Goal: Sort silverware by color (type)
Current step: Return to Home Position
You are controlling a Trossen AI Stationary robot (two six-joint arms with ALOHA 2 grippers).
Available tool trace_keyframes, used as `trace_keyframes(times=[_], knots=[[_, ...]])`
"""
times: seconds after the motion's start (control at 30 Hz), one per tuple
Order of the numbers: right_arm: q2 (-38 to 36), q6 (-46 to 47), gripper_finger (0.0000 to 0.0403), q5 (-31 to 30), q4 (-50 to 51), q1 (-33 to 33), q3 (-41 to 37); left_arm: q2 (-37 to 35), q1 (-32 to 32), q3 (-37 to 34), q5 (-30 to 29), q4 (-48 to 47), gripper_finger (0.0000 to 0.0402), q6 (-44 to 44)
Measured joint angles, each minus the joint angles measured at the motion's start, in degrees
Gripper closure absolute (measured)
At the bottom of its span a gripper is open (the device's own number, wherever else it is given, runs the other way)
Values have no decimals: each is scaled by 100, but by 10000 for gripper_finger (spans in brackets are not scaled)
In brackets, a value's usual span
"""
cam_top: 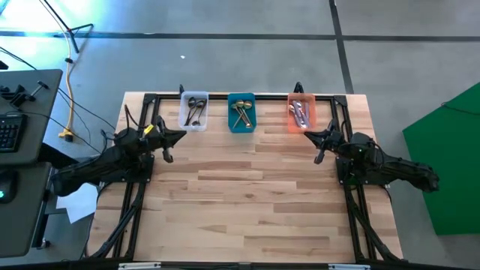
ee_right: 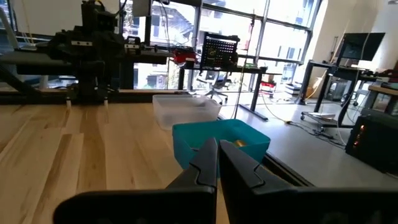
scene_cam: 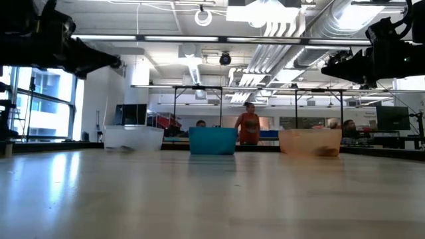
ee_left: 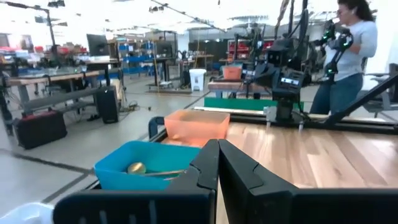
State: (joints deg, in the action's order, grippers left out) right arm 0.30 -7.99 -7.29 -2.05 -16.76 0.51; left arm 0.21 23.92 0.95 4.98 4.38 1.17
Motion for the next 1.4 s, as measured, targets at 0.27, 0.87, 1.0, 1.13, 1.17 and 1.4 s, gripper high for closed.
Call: trace_keyframes(times=[0.27, 0.87, 1.0, 1.13, 1.17, 1.4], knots=[[2, 250, 403, -83, -30, -286, -2, 2, 4, -29, -231, -348, 402, -216], [15, 287, 403, -88, -28, -646, -4, 66, 4, -29, -783, -358, 402, -706], [15, 295, 403, -65, -28, -647, -4, 66, 4, -29, -783, -357, 401, -706], [15, 298, 402, -65, -28, -647, -4, 68, 4, -29, -781, -356, 401, -704], [15, 295, 403, -65, -28, -647, -4, 68, 4, -29, -781, -356, 401, -704], [17, 305, 402, -63, -26, -647, -4, 68, 4, -29, -779, -356, 401, -699]])
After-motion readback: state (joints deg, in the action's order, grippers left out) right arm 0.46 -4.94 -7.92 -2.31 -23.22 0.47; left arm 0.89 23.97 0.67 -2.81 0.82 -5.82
